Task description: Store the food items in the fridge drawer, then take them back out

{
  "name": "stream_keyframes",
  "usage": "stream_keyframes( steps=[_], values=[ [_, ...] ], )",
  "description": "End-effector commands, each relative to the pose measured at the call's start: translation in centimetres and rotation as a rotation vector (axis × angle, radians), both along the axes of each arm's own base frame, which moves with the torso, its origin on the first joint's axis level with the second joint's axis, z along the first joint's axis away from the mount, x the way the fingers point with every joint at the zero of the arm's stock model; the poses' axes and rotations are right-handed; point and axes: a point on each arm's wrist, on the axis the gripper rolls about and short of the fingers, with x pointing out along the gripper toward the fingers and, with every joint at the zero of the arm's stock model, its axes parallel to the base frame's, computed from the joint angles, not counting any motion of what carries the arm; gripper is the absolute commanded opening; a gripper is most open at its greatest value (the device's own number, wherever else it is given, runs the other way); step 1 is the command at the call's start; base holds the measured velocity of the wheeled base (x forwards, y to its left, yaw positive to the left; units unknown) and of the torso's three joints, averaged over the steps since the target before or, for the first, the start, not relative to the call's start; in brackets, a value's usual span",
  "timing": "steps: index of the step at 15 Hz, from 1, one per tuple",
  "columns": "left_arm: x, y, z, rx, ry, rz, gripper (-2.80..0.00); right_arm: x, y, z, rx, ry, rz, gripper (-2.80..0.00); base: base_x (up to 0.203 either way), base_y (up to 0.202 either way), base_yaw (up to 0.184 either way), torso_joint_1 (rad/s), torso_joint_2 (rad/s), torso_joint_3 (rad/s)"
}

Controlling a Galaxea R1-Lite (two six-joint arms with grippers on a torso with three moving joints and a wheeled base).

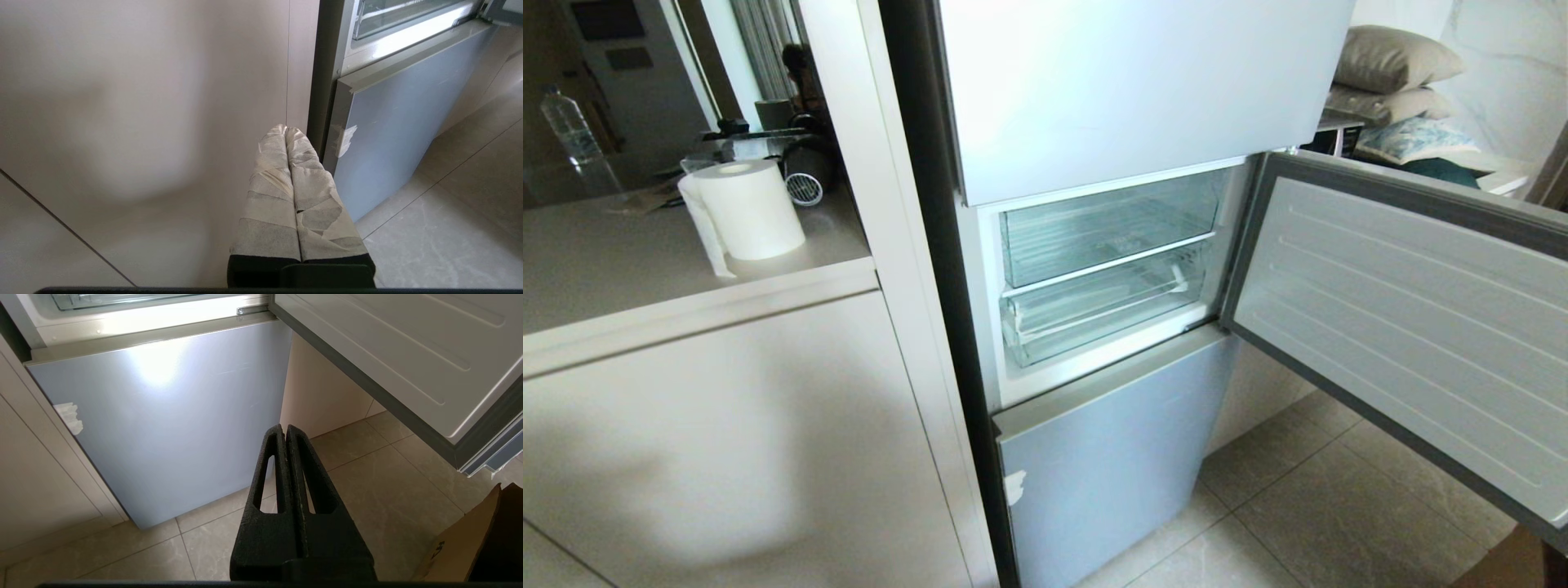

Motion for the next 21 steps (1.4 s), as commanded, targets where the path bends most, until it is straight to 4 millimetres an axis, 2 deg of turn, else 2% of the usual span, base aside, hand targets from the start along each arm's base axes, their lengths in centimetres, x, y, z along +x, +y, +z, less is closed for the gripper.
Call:
stream_keyframes(
  steps=[1,2,5,7,9,11,13,15,18,21],
  values=[
    [0.0,0.0,-0.1,-0.007,0.007,0.002,-2.80,0.0,0.0,0.1,-0.002,-0.005,-0.004,-2.80,0.000,0.000,0.000,0.000,0.00,0.000],
    [0.0,0.0,-0.1,-0.007,0.006,0.002,-2.80,-0.3,0.0,0.9,0.003,-0.033,-0.011,-2.80,0.000,0.000,0.000,0.000,0.00,0.000],
    [0.0,0.0,-0.1,-0.007,0.007,0.002,-2.80,-0.6,-0.1,6.1,0.053,-0.092,-0.066,-2.80,0.000,0.000,0.000,0.000,0.00,0.000],
    [0.0,0.0,-0.1,-0.007,0.007,0.002,-2.80,0.7,-0.3,10.1,0.167,-0.066,-0.168,-2.80,0.000,0.000,0.000,0.000,0.00,0.000],
    [0.0,0.0,-0.1,-0.007,0.007,0.002,-2.80,2.6,-0.4,12.8,0.354,-0.063,-0.256,-2.80,0.000,0.000,0.000,0.000,0.00,0.000],
    [0.0,0.0,-0.1,-0.008,0.007,0.002,-2.80,4.4,-0.6,14.1,0.472,-0.102,-0.355,-2.80,0.000,0.000,0.000,0.000,0.00,0.000],
    [0.0,0.0,-0.1,-0.008,0.007,0.002,-2.80,6.4,-2.0,15.0,0.577,-0.167,-0.484,-2.80,0.000,0.000,0.000,0.000,0.00,0.000],
    [0.0,0.0,-0.1,-0.008,0.007,0.002,-2.80,7.9,-4.8,15.6,0.697,-0.227,-0.567,-2.80,0.000,0.000,0.000,0.000,0.00,0.000],
    [0.0,0.0,-0.1,-0.008,0.005,0.002,-2.80,8.6,-10.3,16.0,0.826,-0.365,-0.608,-2.80,0.000,0.000,0.000,0.000,0.00,0.000],
    [0.0,0.0,-0.1,-0.008,0.007,0.002,-2.80,8.7,-13.6,14.6,0.857,-0.460,-0.601,-2.80,0.000,0.000,0.000,0.000,0.00,0.000]
  ],
)
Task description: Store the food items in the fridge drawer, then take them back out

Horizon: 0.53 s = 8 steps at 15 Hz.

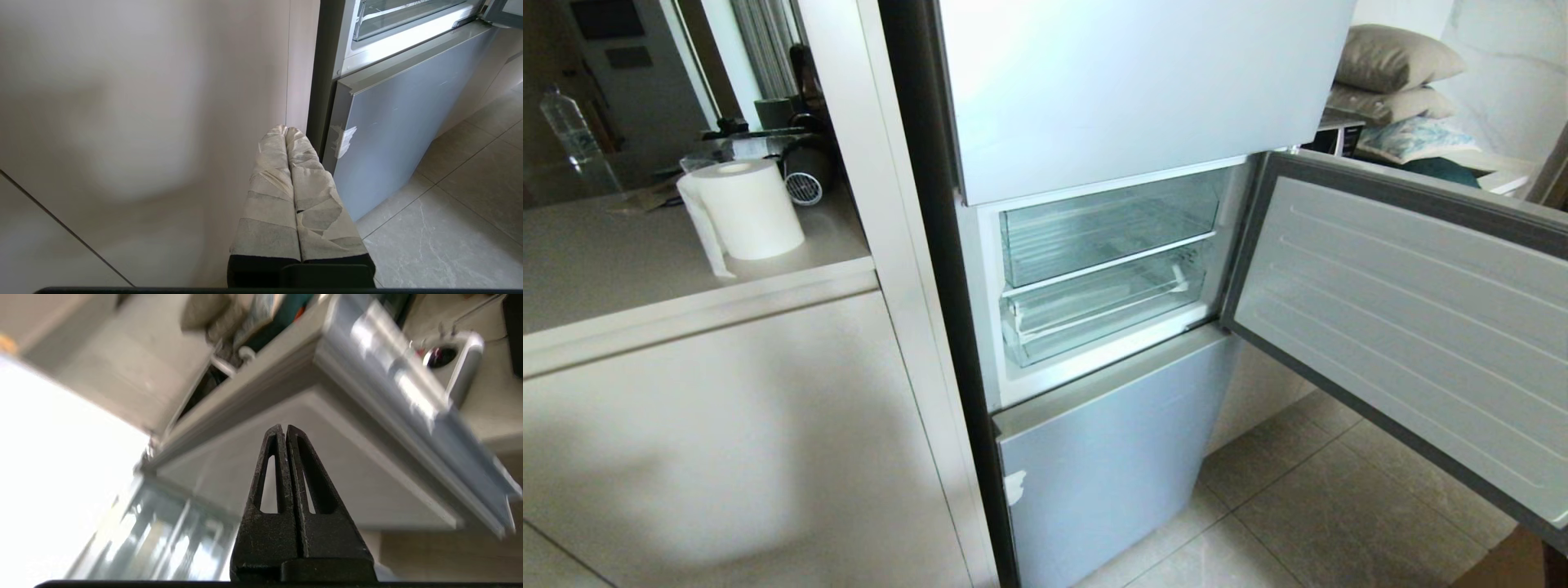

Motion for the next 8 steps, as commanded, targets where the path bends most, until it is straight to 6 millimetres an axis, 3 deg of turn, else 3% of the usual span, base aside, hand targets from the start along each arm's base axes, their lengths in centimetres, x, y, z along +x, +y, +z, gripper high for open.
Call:
stream_keyframes(
  steps=[1,8],
  values=[
    [0.0,0.0,0.0,0.000,0.003,0.001,-2.80,0.2,-4.2,-1.5,0.033,-0.033,-0.069,-2.80,0.000,0.000,0.000,0.000,0.00,0.000],
    [0.0,0.0,0.0,0.000,0.003,0.001,-2.80,0.3,-13.1,-2.7,0.125,-0.081,-0.162,-2.80,0.000,0.000,0.000,0.000,0.00,0.000]
  ],
)
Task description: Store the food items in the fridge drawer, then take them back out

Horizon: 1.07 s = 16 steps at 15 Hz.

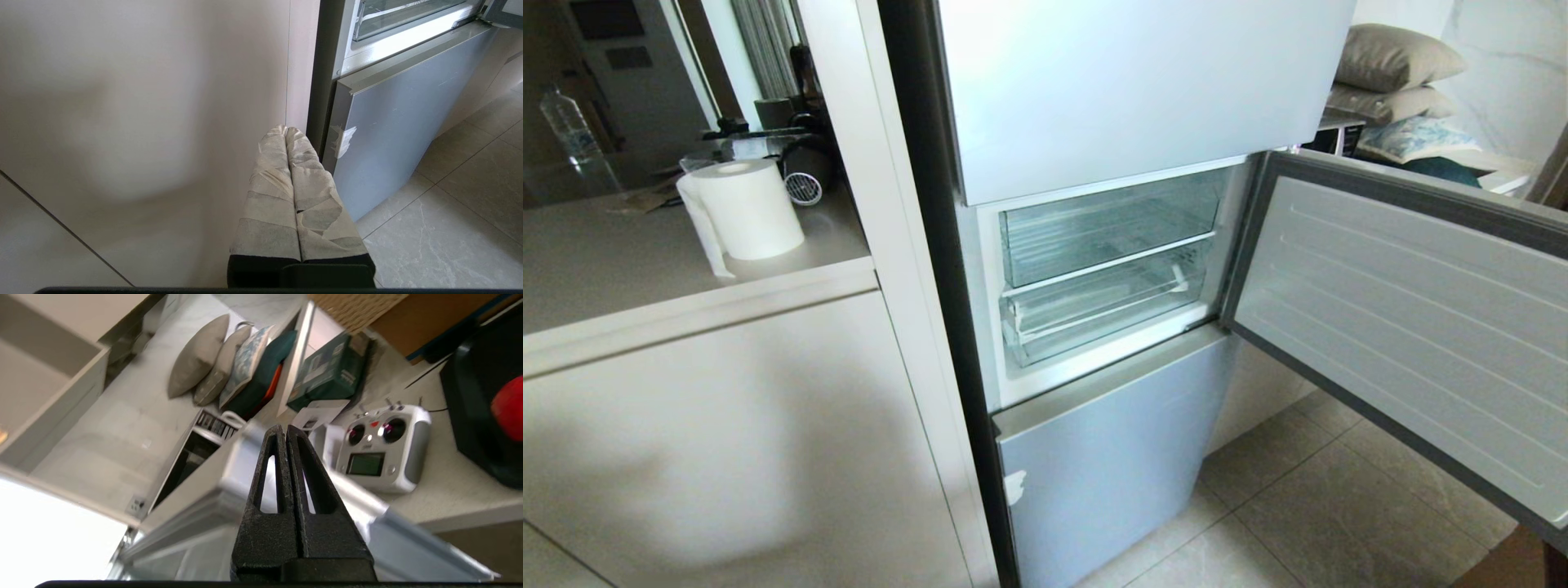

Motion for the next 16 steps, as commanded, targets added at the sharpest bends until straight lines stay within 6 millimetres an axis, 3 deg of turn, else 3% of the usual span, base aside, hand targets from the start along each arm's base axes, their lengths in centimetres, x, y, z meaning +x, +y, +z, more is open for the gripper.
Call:
stream_keyframes(
  steps=[1,7,13,16],
  values=[
    [0.0,0.0,0.0,0.000,0.002,0.001,-2.80,0.5,-4.2,-1.7,0.088,0.001,-0.010,-2.80,0.000,0.000,0.000,0.000,0.00,0.000],
    [0.0,0.0,0.0,0.000,0.002,0.001,-2.80,1.5,-10.0,-3.0,0.134,-0.003,0.021,-2.80,0.000,0.000,0.000,0.000,0.00,0.000],
    [0.0,0.0,0.0,0.000,0.002,0.001,-2.80,3.5,-13.8,-2.8,0.288,0.014,0.291,-2.80,0.000,0.000,0.000,0.000,0.00,0.000],
    [0.0,0.0,0.0,0.000,0.001,0.001,-2.80,4.3,-13.8,-3.1,0.423,0.031,0.522,-2.80,0.000,0.000,0.000,0.000,0.00,0.000]
  ],
)
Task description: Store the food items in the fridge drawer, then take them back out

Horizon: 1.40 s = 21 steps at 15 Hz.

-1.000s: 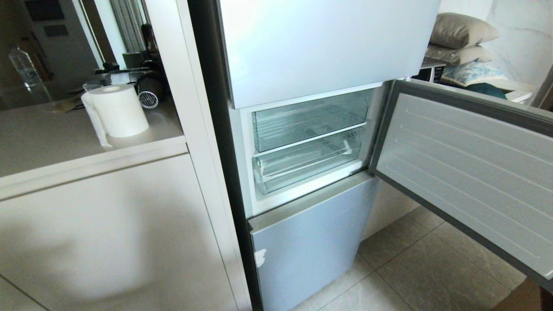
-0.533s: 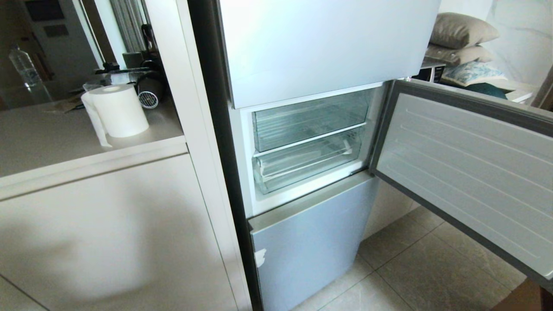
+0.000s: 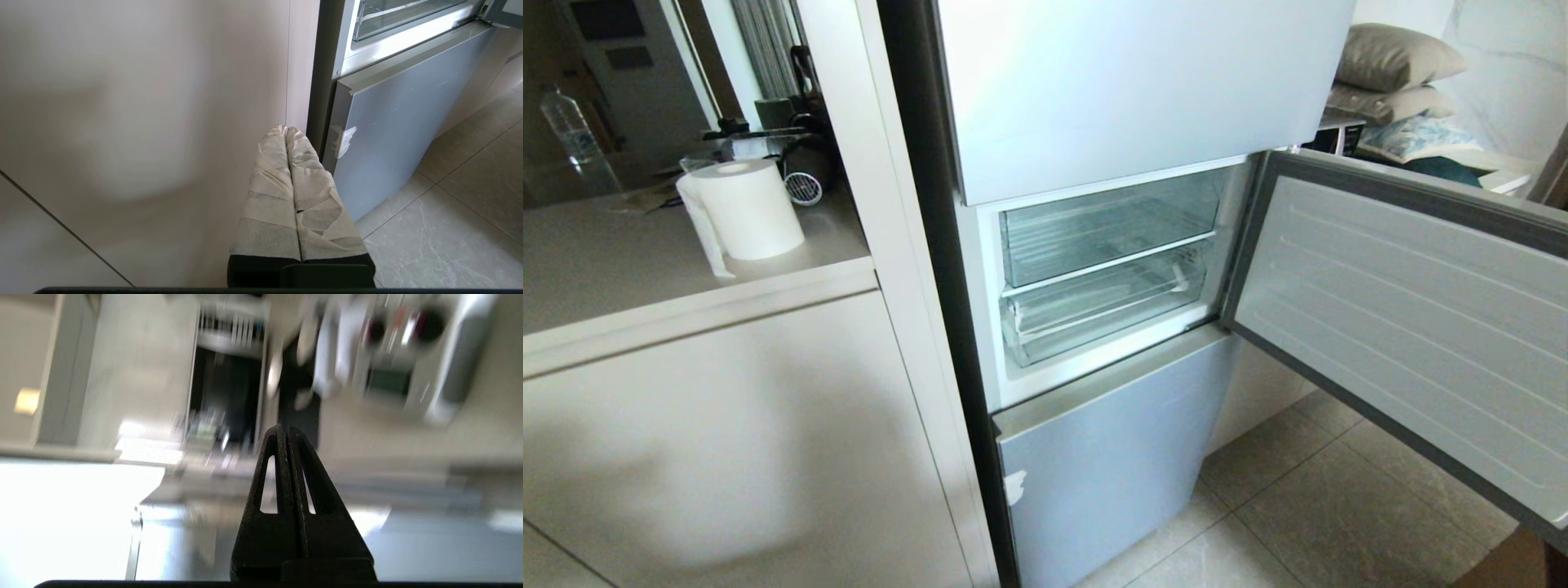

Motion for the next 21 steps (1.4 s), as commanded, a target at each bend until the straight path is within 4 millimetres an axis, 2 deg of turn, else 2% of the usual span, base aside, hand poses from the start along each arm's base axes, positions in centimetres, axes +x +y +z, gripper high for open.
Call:
stream_keyframes(
  steps=[1,3,5,7,10,12,14,17,18,19,21],
  values=[
    [0.0,0.0,0.0,0.000,0.003,0.000,-2.80,1.3,0.1,-0.5,0.079,-0.001,0.129,-2.80,0.000,0.000,0.000,0.000,0.00,0.000],
    [0.0,0.0,0.0,0.000,0.003,0.000,-2.80,2.3,1.0,-0.3,0.099,0.004,0.169,-2.80,0.000,0.000,0.000,0.000,0.00,0.000],
    [0.0,0.0,0.0,0.000,0.003,0.000,-2.80,2.1,2.5,0.7,0.087,0.001,0.186,-2.80,0.000,0.000,0.000,0.000,0.00,0.000],
    [0.0,0.0,0.0,0.000,0.001,0.000,-2.80,1.6,4.8,1.7,0.068,-0.005,0.204,-2.80,0.000,0.000,0.000,0.000,0.00,0.000],
    [0.0,0.0,0.0,0.000,0.003,0.000,-2.80,0.2,9.5,3.8,-0.008,-0.017,0.207,-2.80,0.000,0.000,0.000,0.000,0.00,0.000],
    [0.0,0.0,0.0,0.000,0.003,0.000,-2.80,-1.9,12.1,6.3,-0.139,-0.042,0.151,-2.80,0.000,0.000,0.000,0.000,0.00,0.000],
    [0.0,0.0,0.0,0.000,0.003,0.000,-2.80,-4.2,14.0,10.5,-0.289,-0.109,0.037,-2.80,0.000,0.000,0.000,0.000,0.00,0.000],
    [0.0,0.0,0.0,0.000,0.003,0.000,-2.80,-5.1,15.9,18.0,-0.353,-0.353,0.001,-2.80,0.000,0.000,0.000,0.000,0.00,0.000],
    [0.0,0.0,0.0,0.000,0.003,0.000,-2.80,-5.2,16.2,18.7,-0.368,-0.375,0.004,-2.80,0.000,0.000,0.000,0.000,0.00,0.000],
    [0.0,0.0,0.0,0.000,0.001,0.000,-2.80,-5.1,15.9,18.3,-0.364,-0.370,-0.003,-2.80,0.000,0.000,0.000,0.000,0.00,0.000],
    [0.0,0.0,0.0,0.000,0.003,0.000,-2.80,-4.2,14.8,14.3,-0.332,-0.305,-0.021,-2.80,0.000,0.000,0.000,0.000,0.00,0.000]
  ],
)
